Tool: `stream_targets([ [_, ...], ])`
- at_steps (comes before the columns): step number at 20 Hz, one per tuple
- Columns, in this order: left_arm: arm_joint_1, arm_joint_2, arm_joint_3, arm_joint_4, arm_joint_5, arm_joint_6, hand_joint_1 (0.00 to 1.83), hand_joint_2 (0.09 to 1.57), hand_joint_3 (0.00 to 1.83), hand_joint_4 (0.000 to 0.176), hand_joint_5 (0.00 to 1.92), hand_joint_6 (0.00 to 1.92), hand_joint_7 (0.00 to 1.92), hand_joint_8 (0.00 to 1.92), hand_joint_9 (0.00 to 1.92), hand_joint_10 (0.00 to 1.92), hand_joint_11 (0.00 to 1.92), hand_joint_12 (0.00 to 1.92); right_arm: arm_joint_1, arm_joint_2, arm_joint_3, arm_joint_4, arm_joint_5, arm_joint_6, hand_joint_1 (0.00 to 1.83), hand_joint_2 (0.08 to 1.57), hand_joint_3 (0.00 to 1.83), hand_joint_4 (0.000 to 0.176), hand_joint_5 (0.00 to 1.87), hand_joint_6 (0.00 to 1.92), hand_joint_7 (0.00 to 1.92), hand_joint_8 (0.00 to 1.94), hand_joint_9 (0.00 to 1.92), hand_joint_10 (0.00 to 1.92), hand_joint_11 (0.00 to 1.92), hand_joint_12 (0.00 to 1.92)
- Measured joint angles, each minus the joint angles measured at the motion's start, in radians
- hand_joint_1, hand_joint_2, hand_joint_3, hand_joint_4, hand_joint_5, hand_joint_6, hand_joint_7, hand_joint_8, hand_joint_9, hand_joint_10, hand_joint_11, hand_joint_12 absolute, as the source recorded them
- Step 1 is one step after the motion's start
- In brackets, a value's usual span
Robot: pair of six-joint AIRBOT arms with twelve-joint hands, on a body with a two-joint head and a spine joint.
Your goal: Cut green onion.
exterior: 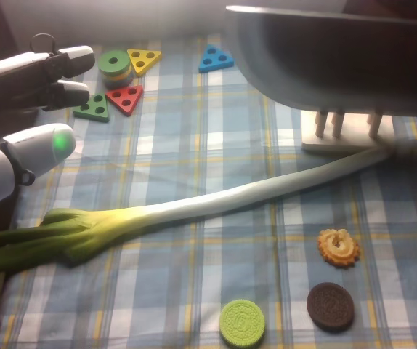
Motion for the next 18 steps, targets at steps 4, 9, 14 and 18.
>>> stream_targets([
  [4,0.0,0.0,0.0,0.0,0.0,0.0,0.31,1.46,0.0,0.01,0.29,0.0,0.52,0.0,0.5,0.0,0.21,0.47,0.01,0.039,-0.028,0.001,0.048,-0.002,0.14,1.54,0.03,0.086,0.37,1.92,0.66,1.94,0.83,1.92,0.94,1.92],
  [9,0.0,0.0,0.0,0.0,0.001,0.0,0.01,1.52,0.0,0.0,0.28,0.0,0.44,0.0,0.44,0.0,0.2,0.34,0.011,0.071,-0.07,0.005,0.162,-0.002,0.08,1.47,0.0,0.176,0.57,1.92,0.97,1.94,1.19,1.92,1.33,1.92],
  [14,-0.029,-0.029,0.004,0.031,0.055,0.029,0.0,1.47,0.0,0.0,0.32,0.0,0.37,0.0,0.36,0.0,0.17,0.24,0.011,0.075,-0.109,0.004,0.23,-0.002,0.11,1.54,0.01,0.145,0.52,1.92,1.05,1.94,1.3,1.92,1.43,1.92],
  [18,-0.074,-0.081,0.009,0.027,0.162,0.141,0.0,1.44,0.0,0.0,0.33,0.0,0.38,0.0,0.33,0.0,0.01,0.64,0.011,0.069,-0.14,-0.021,0.267,0.006,0.14,1.57,0.01,0.12,0.5,1.92,1.09,1.94,1.35,1.92,1.48,1.92],
])
